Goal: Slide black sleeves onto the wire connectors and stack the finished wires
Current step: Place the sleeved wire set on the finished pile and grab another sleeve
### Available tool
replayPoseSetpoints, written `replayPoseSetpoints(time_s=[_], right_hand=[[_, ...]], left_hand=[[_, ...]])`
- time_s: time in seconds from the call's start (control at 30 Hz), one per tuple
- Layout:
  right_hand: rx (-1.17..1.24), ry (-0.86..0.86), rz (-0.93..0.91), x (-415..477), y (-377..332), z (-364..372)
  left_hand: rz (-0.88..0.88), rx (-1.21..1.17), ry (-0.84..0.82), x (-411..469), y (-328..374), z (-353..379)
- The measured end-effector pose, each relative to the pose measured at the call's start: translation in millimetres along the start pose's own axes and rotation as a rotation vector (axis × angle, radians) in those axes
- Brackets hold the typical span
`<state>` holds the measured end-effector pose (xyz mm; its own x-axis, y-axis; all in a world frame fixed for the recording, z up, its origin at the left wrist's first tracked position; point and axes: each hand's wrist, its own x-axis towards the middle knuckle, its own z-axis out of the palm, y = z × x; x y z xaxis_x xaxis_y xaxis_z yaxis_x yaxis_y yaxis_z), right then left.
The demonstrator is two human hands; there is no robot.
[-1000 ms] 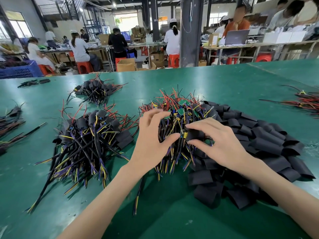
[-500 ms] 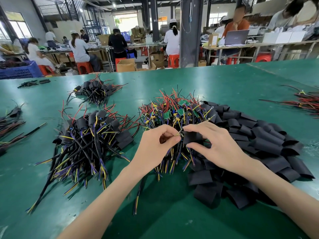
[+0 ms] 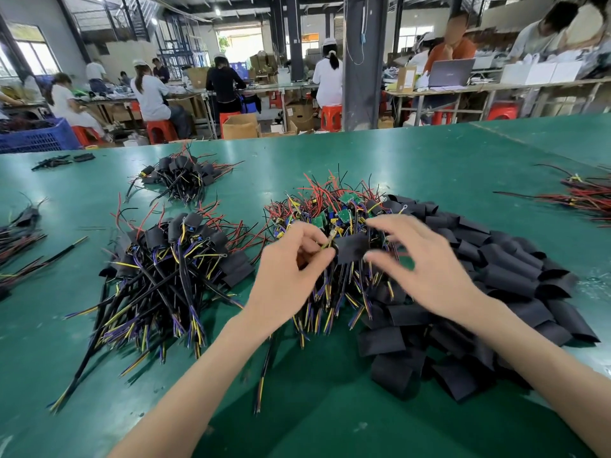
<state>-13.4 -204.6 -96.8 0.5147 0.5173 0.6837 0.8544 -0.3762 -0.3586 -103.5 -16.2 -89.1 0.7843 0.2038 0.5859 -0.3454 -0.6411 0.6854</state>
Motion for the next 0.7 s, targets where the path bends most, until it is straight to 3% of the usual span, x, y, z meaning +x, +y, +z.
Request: replayPoseSetpoints(time_s=[0.07, 0.13, 0.23, 0.3, 0.4, 0.5, 0.7], right_hand=[[-0.151, 0.141, 0.070, 5.4, 14.8, -10.0], [-0.365, 0.138, 0.259, 8.8, 34.3, -23.8], [-0.617, -0.197, 0.596, 5.4, 56.1, -38.3], [-0.679, -0.393, 0.713, 2.0, 61.0, -39.3], [-0.661, -0.484, 0.748, -1.2, 64.8, -32.5], [-0.664, -0.510, 0.733, -1.7, 69.7, -28.5], [-0.600, -0.538, 0.753, -0.4, 74.5, -29.0]], left_hand=[[0.058, 0.039, 0.143, 8.3, -3.2, -12.3], [0.140, 0.117, 0.305, 18.2, -10.6, -32.5], [0.197, 0.389, 0.494, 30.6, -32.6, -70.2], [0.141, 0.651, 0.548, 33.8, -52.9, -90.3], [-0.122, 0.921, 0.461, 27.1, -80.3, -102.5], [-0.409, 0.947, 0.391, 21.5, -93.9, -101.5], [-0.443, 0.926, 0.494, 25.2, -80.2, -91.2]])
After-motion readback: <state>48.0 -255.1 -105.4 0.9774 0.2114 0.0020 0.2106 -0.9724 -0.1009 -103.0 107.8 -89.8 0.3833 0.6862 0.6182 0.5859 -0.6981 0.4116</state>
